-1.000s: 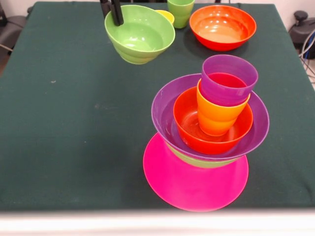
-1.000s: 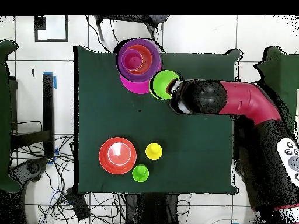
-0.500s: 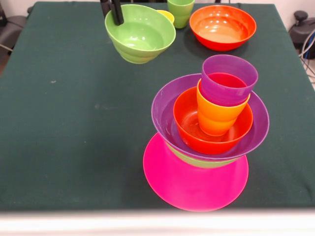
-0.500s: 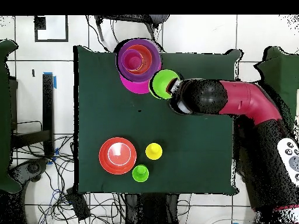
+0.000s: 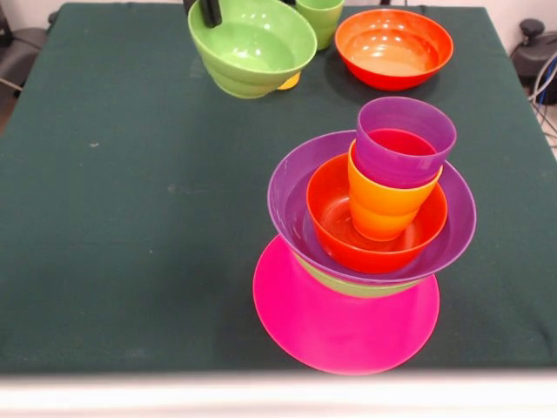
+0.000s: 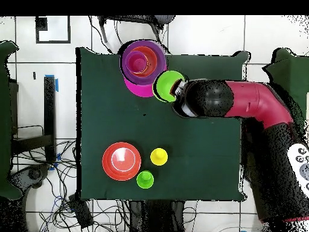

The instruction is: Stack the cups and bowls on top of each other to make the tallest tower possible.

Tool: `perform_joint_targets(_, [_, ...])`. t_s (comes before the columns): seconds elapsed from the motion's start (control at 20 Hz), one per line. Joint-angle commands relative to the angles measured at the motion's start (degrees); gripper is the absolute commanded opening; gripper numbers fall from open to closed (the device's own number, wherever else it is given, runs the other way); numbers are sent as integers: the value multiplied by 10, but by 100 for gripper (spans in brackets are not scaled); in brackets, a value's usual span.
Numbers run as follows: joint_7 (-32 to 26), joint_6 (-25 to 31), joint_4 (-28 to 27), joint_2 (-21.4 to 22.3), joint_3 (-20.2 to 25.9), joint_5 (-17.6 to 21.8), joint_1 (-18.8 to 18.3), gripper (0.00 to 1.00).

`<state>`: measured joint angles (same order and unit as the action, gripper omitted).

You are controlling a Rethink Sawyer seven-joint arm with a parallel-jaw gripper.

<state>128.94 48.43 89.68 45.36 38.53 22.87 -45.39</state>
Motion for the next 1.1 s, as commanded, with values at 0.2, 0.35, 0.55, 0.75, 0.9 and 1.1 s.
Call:
perform_joint_targets(0.2, [-126,119,-65,-8,18,11,47,0])
perform_joint_targets(0.35, [-118,128,-78,-11,18,11,57,0])
perform_joint_targets(0.55, [-105,124,-86,-15,18,9,69,0])
perform_joint_targets(0.75, [-96,112,-100,-28,14,13,80,0])
perform_joint_targets(0.9, [-91,111,-113,-34,8,16,91,0])
perform_joint_targets(1.1, [-88,122,-131,-36,4,14,103,0])
